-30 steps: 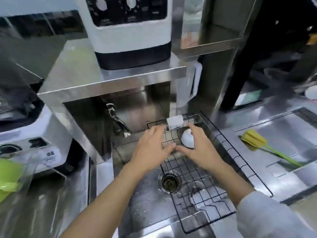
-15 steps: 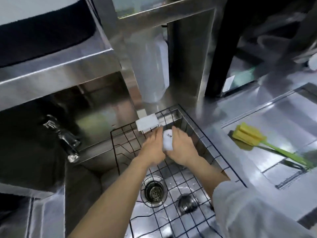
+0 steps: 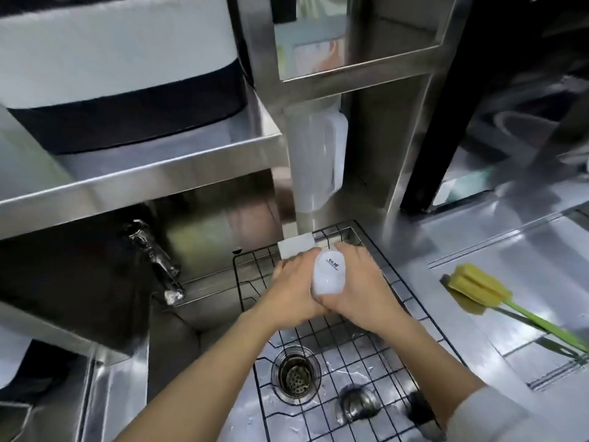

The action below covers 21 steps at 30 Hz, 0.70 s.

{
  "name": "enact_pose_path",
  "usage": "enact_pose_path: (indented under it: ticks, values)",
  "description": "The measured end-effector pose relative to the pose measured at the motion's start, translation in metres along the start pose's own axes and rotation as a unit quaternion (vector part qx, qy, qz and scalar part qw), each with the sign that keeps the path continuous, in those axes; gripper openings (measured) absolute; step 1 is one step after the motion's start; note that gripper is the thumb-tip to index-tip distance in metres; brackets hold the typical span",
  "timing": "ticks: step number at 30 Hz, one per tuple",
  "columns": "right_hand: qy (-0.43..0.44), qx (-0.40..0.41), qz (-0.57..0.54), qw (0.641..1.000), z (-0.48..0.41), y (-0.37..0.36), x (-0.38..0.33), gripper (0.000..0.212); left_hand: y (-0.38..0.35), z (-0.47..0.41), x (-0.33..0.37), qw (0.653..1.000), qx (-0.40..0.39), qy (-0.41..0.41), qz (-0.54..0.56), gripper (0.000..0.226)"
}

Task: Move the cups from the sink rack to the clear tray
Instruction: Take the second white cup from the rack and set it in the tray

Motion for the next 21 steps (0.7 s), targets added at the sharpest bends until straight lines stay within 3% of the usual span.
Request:
enact_pose_path:
  ticks: [5,11,21]
  values:
    - [0.040,0.008,-0.006,0.999,0.030,0.036,-0.062,0.070,0.061,0.048,0.033,0.998,0.039,-0.057,-0.002,0.084]
    - [0.094,0.016,-0.003,0.995,0.075,0.052,-0.152,0.059,0.135,0.123,0.055,0.996,0.069,-0.060,-0.012,0.069]
    - [0.183,0.019,-0.073,0.980,0.163,-0.017,-0.330,0.056,0.257,0.301,0.008,0.985,0.145,-0.067,-0.064,0.068]
Point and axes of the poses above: each hand's wrist, its own z-axis away from the middle knuckle, its own y-axis out of the back of the hand, x = y × z, the point moved 2 cm from there along -z, towards the middle knuckle, and after that the axes turned 1 degree about -y, right-handed, at the moved point
